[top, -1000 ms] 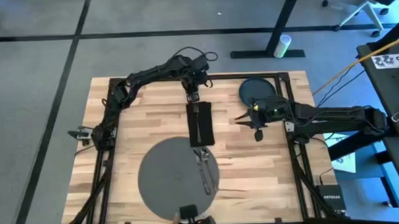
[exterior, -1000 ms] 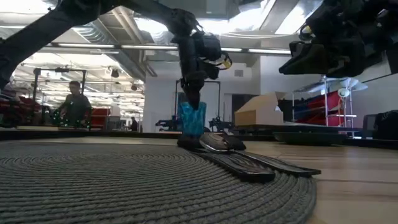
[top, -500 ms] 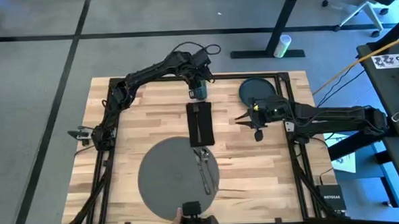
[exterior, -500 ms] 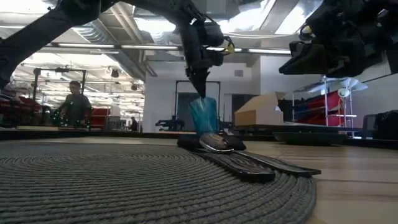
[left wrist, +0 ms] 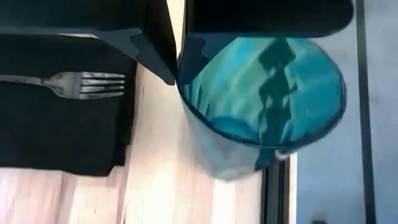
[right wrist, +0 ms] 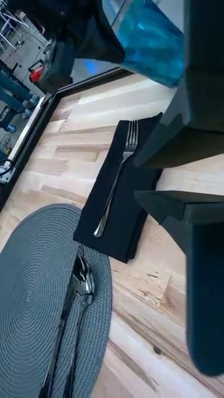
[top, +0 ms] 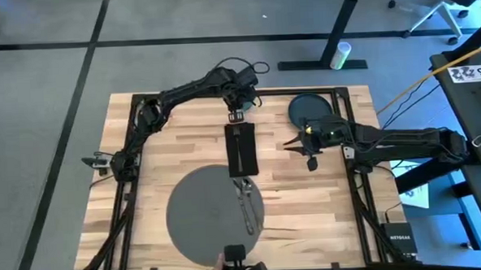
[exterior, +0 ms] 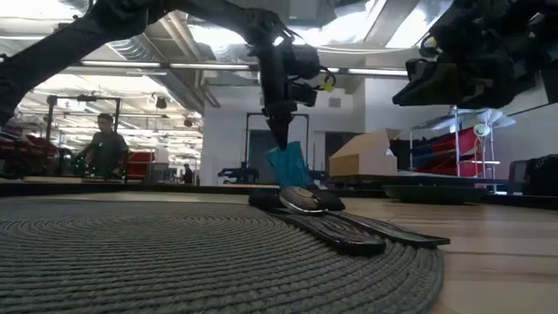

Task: Set table place
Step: Move the blue cup to the top of the table

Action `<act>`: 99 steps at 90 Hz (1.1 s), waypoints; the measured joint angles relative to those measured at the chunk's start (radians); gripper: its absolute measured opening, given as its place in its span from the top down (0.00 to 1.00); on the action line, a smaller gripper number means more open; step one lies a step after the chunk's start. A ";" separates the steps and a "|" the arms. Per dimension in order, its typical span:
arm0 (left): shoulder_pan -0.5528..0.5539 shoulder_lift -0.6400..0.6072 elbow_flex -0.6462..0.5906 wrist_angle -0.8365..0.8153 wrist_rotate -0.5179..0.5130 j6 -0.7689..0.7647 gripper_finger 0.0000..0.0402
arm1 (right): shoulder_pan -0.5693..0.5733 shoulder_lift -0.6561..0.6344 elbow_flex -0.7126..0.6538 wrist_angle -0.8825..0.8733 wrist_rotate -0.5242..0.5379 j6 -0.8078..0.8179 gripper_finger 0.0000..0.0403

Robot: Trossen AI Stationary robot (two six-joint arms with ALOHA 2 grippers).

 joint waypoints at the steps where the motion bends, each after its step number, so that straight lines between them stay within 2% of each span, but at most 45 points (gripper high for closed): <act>1: 0.000 0.001 0.000 -0.001 0.000 0.000 1.00 | 0.000 0.000 0.000 -0.001 0.000 0.000 0.87; 35: -0.003 0.008 0.001 -0.015 -0.075 0.049 1.00 | 0.000 0.000 0.000 -0.008 0.000 0.000 0.87; 56: -0.003 0.005 0.054 -0.069 -0.122 0.071 1.00 | 0.000 0.000 0.000 -0.007 0.000 0.000 0.87; 99: -0.006 0.006 0.066 -0.097 -0.123 0.103 1.00 | 0.000 0.000 0.000 -0.008 -0.001 0.000 0.87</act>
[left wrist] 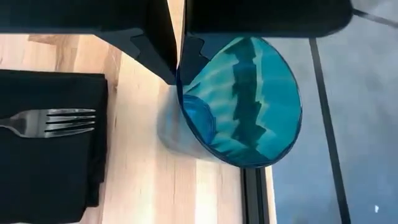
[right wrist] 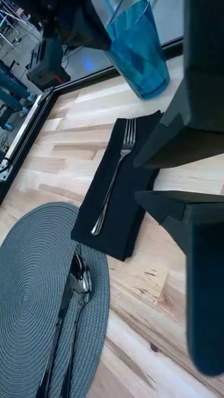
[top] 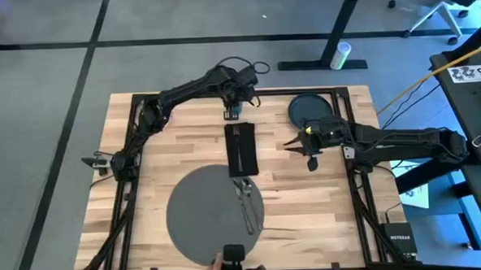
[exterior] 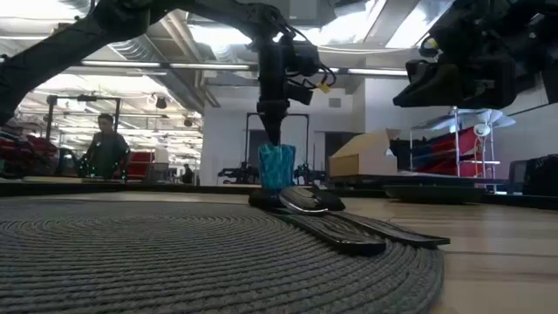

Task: Set table place
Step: Move the blue cup to the top of the table

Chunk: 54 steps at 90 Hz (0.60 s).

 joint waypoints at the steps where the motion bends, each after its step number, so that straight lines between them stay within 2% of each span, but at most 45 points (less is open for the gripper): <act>1: 0.000 0.000 0.000 0.000 0.000 0.000 1.00 | 0.000 0.000 0.000 0.000 0.000 0.000 0.87; 54: -0.020 0.000 0.000 0.002 0.001 0.000 0.98 | 0.000 0.000 0.000 -0.003 -0.008 0.000 0.87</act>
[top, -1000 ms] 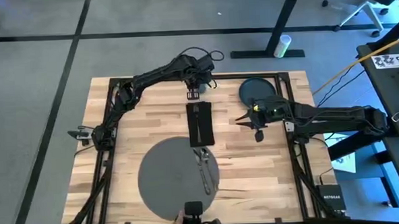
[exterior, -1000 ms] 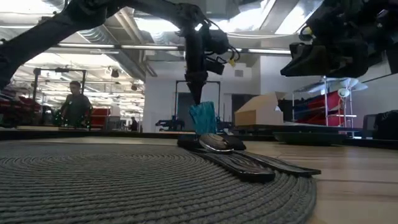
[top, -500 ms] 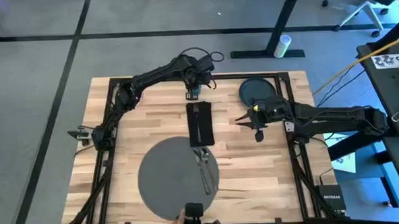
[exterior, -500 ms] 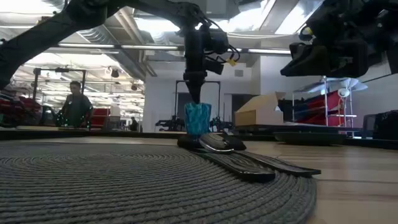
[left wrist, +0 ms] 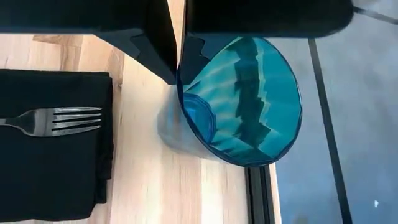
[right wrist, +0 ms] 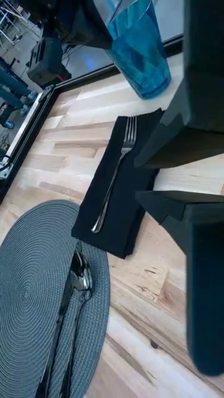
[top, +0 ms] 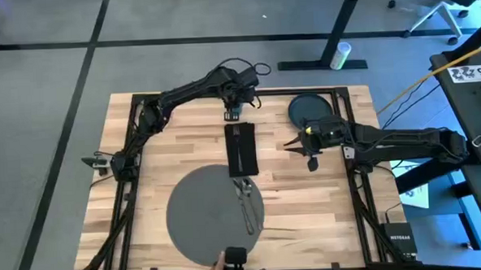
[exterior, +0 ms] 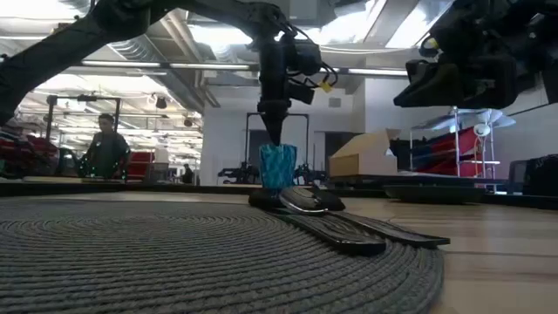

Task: Set table place
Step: Move the blue cup to the top of the table, then adjust the black table napkin

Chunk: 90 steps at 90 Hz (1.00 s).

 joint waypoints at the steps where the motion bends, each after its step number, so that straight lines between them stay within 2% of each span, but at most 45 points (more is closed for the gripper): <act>1: -0.001 0.000 0.000 0.000 0.000 0.000 0.97 | 0.000 0.000 0.000 0.000 0.000 0.000 0.87; 25: -0.009 0.000 0.000 -0.002 -0.001 -0.031 0.83 | 0.000 0.000 0.000 -0.007 0.000 0.000 0.87; 42: -0.009 0.001 0.000 -0.003 -0.012 -0.024 0.76 | 0.000 0.000 0.000 -0.006 0.000 0.000 0.87; 48: -0.014 0.001 0.000 -0.004 -0.054 0.010 0.75 | 0.000 0.000 0.000 -0.006 0.000 0.000 0.87; 67: -0.066 0.001 0.021 0.003 -0.293 0.100 0.75 | 0.000 0.000 0.000 -0.006 0.000 0.000 0.87; 90: -0.114 -0.004 0.077 0.016 -0.303 0.043 0.75 | 0.000 0.000 0.000 -0.016 0.000 0.000 0.87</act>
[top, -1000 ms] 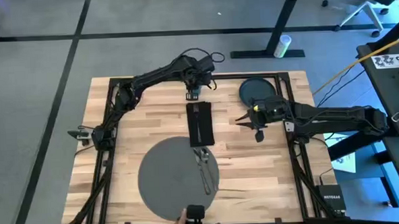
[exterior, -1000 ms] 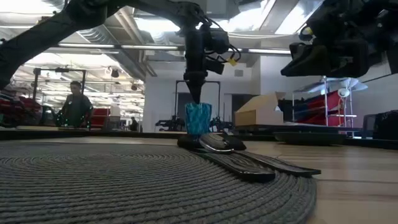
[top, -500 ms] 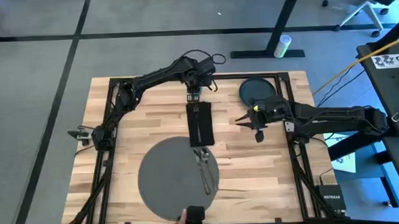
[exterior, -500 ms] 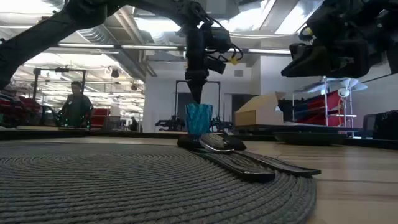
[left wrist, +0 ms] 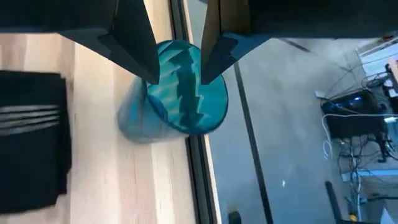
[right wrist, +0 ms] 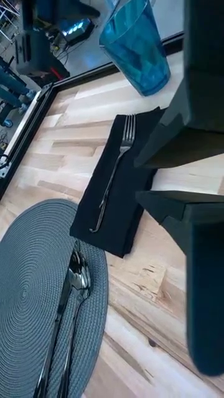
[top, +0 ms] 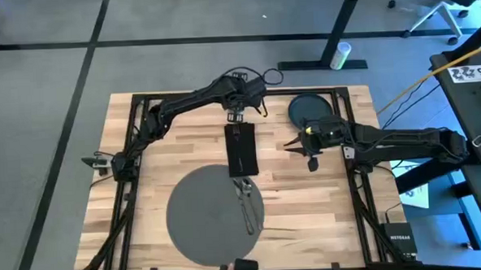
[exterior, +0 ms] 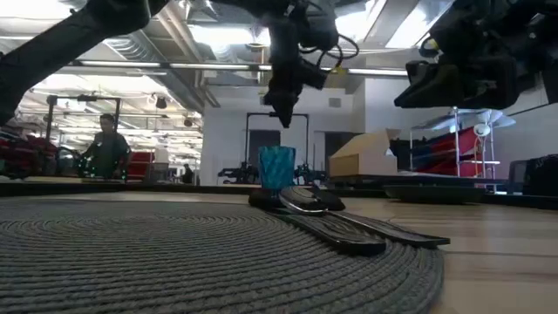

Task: Set table place
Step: Adjust the black table napkin

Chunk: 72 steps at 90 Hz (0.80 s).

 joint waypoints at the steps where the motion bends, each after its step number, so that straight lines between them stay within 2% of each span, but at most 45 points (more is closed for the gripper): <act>1: -0.001 -0.002 0.000 -0.003 0.001 -0.008 0.75 | 0.000 0.000 0.000 -0.002 0.000 0.000 0.87; 14: -0.014 -0.019 0.000 -0.066 0.104 -0.131 0.78 | 0.000 0.000 0.000 -0.030 0.000 0.000 0.87; 35: -0.018 -0.019 -0.001 -0.135 0.294 -0.222 0.92 | 0.000 0.000 0.000 -0.033 0.000 -0.002 0.87; 56: -0.026 -0.019 -0.115 -0.130 0.333 -0.229 0.99 | 0.000 0.000 0.000 -0.033 0.000 -0.003 0.87; 72: -0.028 -0.019 -0.235 -0.114 0.345 -0.249 1.00 | 0.000 0.000 0.000 -0.036 0.000 -0.003 0.87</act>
